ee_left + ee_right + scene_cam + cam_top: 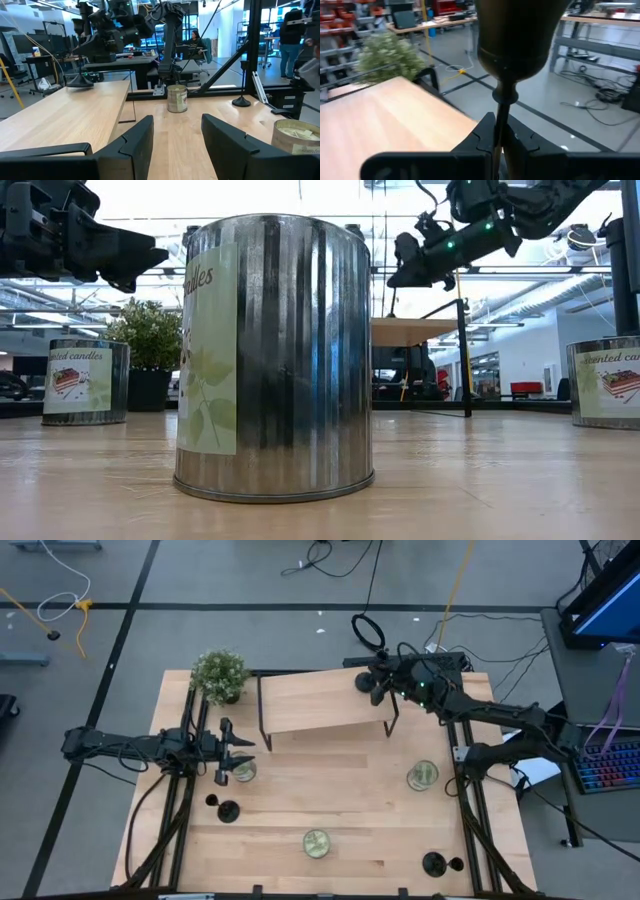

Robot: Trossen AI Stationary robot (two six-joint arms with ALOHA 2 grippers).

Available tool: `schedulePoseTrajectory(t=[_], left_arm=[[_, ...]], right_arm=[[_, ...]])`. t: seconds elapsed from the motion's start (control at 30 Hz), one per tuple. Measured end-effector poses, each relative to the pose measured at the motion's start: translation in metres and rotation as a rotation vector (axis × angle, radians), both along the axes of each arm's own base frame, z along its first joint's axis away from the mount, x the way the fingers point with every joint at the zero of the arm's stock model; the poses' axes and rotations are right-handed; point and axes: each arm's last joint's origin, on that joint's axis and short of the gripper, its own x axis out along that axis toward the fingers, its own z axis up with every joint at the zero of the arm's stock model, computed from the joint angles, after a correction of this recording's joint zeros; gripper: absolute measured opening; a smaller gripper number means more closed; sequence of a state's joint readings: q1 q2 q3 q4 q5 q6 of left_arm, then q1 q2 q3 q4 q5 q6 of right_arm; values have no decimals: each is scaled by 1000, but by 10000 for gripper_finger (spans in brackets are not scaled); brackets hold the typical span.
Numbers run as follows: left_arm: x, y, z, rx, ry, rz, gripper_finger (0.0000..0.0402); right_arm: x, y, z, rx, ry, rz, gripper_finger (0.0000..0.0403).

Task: Pick & Place candle stick holders
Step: Put the top black candle holder on the shelf, then put the top black candle holder on the shelf aligned with the black candle holder

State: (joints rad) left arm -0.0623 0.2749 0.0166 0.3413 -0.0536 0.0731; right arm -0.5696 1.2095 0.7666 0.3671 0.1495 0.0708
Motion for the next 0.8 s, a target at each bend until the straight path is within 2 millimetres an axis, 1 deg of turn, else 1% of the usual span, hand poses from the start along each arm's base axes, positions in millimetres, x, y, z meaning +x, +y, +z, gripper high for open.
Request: schedulePoseTrajectory(t=[0.13, 0.33, 0.8], left_arm=[[0, 0, 0, 0, 0, 0, 175], [0, 0, 0, 0, 0, 0, 175], [0, 0, 0, -8, 0, -1, 175]], right_arm=[[-6, -9, -1, 5, 9, -45, 10], [-10, -13, -2, 30, 6, -65, 15], [-10, -13, -4, 30, 26, -66, 98]])
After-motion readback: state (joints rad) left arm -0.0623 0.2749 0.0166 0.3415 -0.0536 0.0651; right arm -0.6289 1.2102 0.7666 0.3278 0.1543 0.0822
